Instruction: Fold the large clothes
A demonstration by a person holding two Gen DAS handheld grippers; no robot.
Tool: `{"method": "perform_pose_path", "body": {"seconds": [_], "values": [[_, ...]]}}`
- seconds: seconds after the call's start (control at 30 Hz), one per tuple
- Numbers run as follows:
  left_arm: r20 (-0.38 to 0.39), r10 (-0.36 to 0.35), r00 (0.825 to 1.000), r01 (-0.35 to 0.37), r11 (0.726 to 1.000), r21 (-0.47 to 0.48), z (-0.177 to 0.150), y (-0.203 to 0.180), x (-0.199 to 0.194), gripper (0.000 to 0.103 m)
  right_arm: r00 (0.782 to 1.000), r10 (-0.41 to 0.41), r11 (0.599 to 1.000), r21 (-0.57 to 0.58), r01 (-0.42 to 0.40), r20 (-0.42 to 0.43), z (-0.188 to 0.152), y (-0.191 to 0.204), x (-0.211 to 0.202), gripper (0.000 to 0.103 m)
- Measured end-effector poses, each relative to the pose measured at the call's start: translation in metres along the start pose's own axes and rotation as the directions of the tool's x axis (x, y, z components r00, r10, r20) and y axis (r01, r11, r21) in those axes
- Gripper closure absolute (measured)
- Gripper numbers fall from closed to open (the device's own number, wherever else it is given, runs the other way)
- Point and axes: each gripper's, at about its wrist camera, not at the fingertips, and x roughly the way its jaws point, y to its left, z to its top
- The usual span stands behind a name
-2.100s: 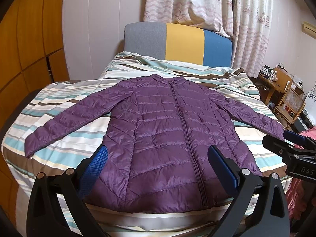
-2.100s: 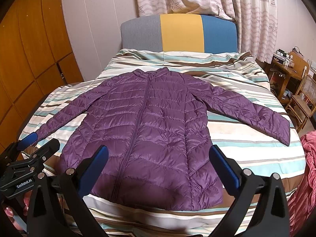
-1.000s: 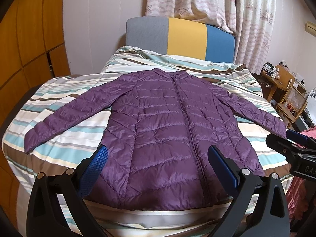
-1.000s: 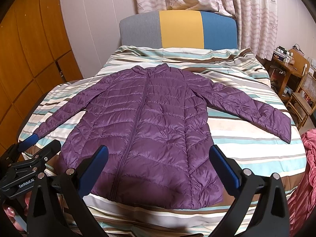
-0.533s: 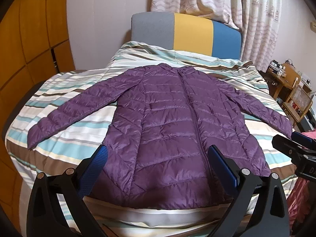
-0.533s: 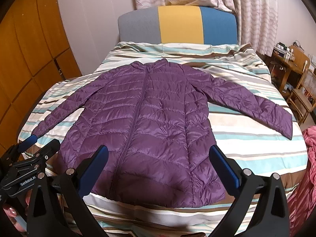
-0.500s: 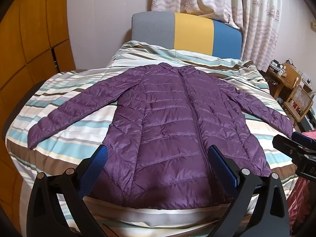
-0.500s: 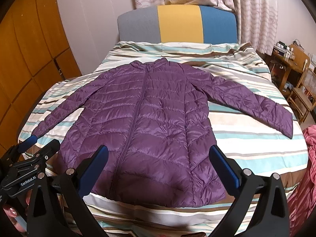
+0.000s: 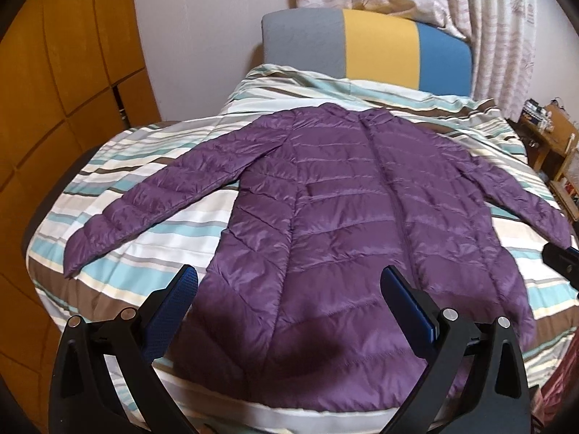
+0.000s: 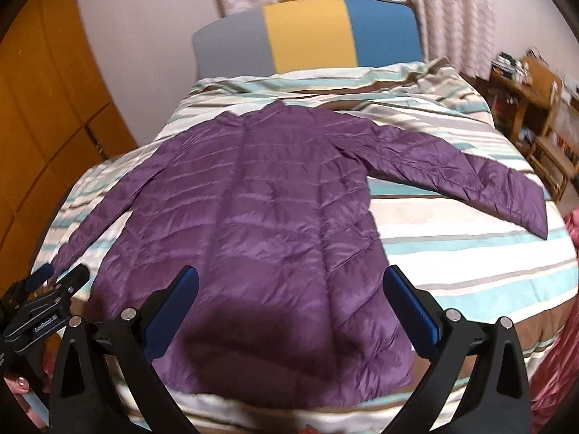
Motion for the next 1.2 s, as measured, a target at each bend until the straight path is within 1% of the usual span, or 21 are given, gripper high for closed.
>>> {"method": "perform_pose_path", "body": {"seconds": [0.03,0.13,0.2,0.27,0.3,0.37,0.5,0.6,0.63,0.67,0.7,0.77,0.83,0.87,0.9,0.97,1.07,1.2], "values": [[-0.012,0.011,1.000,-0.011,1.000,-0.003,0.003,0.001,0.007,0.003,1.000,-0.004,1.000,0.008,0.003,0.011,0.002,-0.007,0.005,0.002],[-0.028,0.028,0.999,-0.028,0.999,-0.016,0.008,0.003,0.023,0.003,0.997,-0.047,0.999,0.004,0.047,0.055,0.009,-0.024,0.019,0.002],[-0.038,0.038,0.999,-0.039,0.999,-0.027,0.013,0.005,0.037,0.003,0.996,-0.080,0.997,0.017,0.079,0.049,0.014,-0.041,0.034,0.002],[-0.042,0.063,0.997,-0.064,0.997,-0.035,0.019,0.006,0.052,0.003,0.994,-0.107,0.993,0.051,0.106,0.016,0.019,-0.059,0.049,0.002],[-0.042,0.068,0.997,-0.069,0.997,-0.038,0.022,0.007,0.059,0.003,0.990,-0.138,0.986,0.092,0.139,-0.013,0.022,-0.074,0.060,0.002],[-0.057,0.074,0.996,-0.077,0.996,-0.047,0.027,0.009,0.076,0.003,0.983,-0.181,0.969,0.163,0.185,-0.038,0.026,-0.101,0.073,0.002],[-0.098,0.067,0.993,-0.075,0.994,-0.079,0.036,0.014,0.110,0.003,0.975,-0.214,0.926,0.306,0.222,-0.058,0.031,-0.155,0.092,0.002],[-0.113,0.081,0.990,-0.092,0.992,-0.090,0.040,0.018,0.133,0.003,0.977,-0.204,0.883,0.420,0.211,-0.063,0.033,-0.198,0.103,0.002],[-0.111,0.090,0.990,-0.100,0.991,-0.088,0.041,0.019,0.139,0.003,0.978,-0.199,0.870,0.449,0.206,-0.064,0.033,-0.206,0.106,0.002],[-0.113,0.108,0.988,-0.118,0.990,-0.080,0.042,0.020,0.146,0.003,0.977,-0.202,0.853,0.479,0.207,-0.063,0.033,-0.218,0.107,0.003],[-0.118,0.124,0.985,-0.133,0.988,-0.074,0.043,0.022,0.152,0.003,0.976,-0.208,0.840,0.499,0.212,-0.065,0.033,-0.225,0.108,0.008],[-0.104,0.136,0.985,-0.144,0.987,-0.072,0.044,0.025,0.159,0.003,0.974,-0.216,0.808,0.549,0.214,-0.063,0.033,-0.242,0.112,0.012],[-0.096,0.158,0.983,-0.164,0.984,-0.063,0.043,0.027,0.167,0.003,0.976,-0.210,0.768,0.607,0.206,-0.065,0.032,-0.258,0.116,0.012],[-0.096,0.165,0.982,-0.171,0.984,-0.055,0.041,0.028,0.172,0.003,0.979,-0.201,0.740,0.647,0.182,-0.046,0.030,-0.269,0.118,0.012],[-0.100,0.163,0.982,-0.169,0.984,-0.052,0.039,0.030,0.177,0.003,0.978,-0.208,0.727,0.666,0.166,-0.017,0.031,-0.273,0.117,0.012],[-0.106,0.143,0.984,-0.151,0.986,-0.072,0.036,0.033,0.181,0.003,0.974,-0.227,0.709,0.687,0.160,0.008,0.033,-0.280,0.114,0.012],[-0.115,0.117,0.986,-0.129,0.986,-0.102,0.034,0.037,0.188,0.003,0.966,-0.247,0.630,0.770,0.104,0.072,0.029,-0.300,0.109,0.012],[-0.112,0.113,0.987,-0.126,0.986,-0.109,0.031,0.036,0.191,0.003,0.950,-0.302,0.559,0.822,0.108,0.081,0.036,-0.319,0.109,0.013]]}}
